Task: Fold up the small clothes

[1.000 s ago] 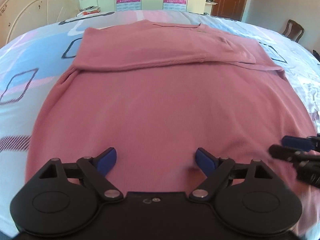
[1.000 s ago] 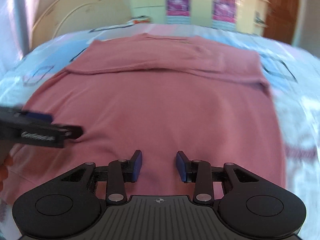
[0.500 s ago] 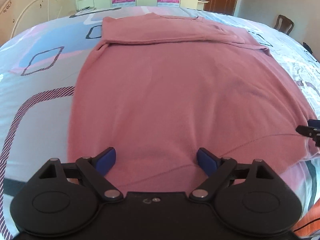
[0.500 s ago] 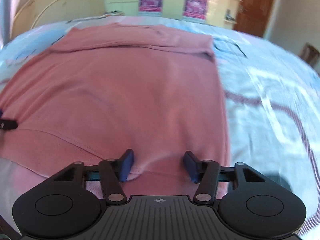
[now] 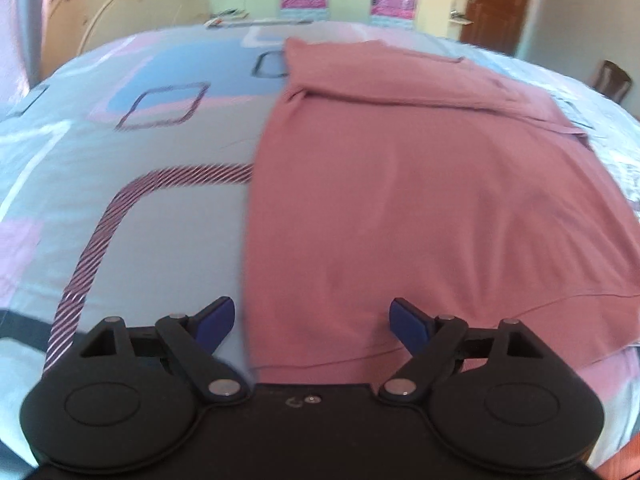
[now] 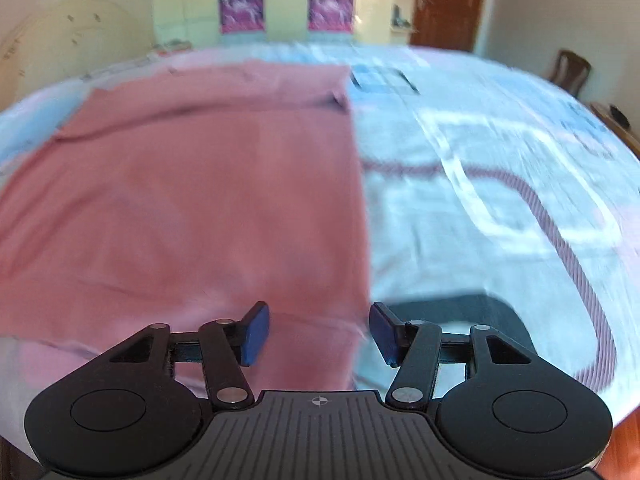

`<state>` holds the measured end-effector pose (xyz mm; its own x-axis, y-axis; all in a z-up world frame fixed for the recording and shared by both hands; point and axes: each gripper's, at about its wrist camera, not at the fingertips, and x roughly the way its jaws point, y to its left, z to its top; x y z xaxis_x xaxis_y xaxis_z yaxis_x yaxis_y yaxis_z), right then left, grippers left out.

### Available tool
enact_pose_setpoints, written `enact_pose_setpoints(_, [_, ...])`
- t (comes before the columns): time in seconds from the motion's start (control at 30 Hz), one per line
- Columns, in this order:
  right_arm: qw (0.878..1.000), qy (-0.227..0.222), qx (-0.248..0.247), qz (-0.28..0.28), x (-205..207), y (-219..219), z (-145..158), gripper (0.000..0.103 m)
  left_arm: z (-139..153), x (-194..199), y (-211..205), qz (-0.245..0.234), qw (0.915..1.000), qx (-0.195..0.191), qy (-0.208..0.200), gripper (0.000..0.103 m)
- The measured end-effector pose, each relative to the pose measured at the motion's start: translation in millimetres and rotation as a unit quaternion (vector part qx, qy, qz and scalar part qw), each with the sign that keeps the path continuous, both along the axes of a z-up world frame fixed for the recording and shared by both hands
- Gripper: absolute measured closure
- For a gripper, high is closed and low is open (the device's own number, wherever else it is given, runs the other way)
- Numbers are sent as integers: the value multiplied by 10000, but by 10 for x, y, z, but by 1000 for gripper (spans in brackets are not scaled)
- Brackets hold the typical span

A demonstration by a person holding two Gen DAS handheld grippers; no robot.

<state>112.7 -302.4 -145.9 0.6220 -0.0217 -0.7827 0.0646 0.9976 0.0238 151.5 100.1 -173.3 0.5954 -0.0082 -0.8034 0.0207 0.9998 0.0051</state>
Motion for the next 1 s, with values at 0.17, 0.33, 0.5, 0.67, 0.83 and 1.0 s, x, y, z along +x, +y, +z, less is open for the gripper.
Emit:
enact_pose_setpoints(0.17, [9991,72,385,-136,-31,-59,-42,71,-55,-8,83,49,9999,92,44,17])
enact_pose_setpoints(0.33, [9996,-93,276,3,-106,-62,24,88,-68,-5,52,47,9999,117,39,16])
enact_pose_setpoints(0.5, [9983,5,448,-359,-161,-304,-32,90,-77,-75,90,121,9999,51,93,11])
enact_pose_setpoints(0.67, [9975,-206,556,-376,-204,-273,95,68,-63,-91,158,178,9992,-295,224,14])
enact_pose_setpoints(0.83, [9977,-42,544,-397,-170,-252,50,53,-53,-129,190,158,9981,-529,270,25])
enact_pose_setpoints(1.0, [9948,60,869,-536,-173,-304,-26,61,-23,-164,203,53,9968,-728,317,55])
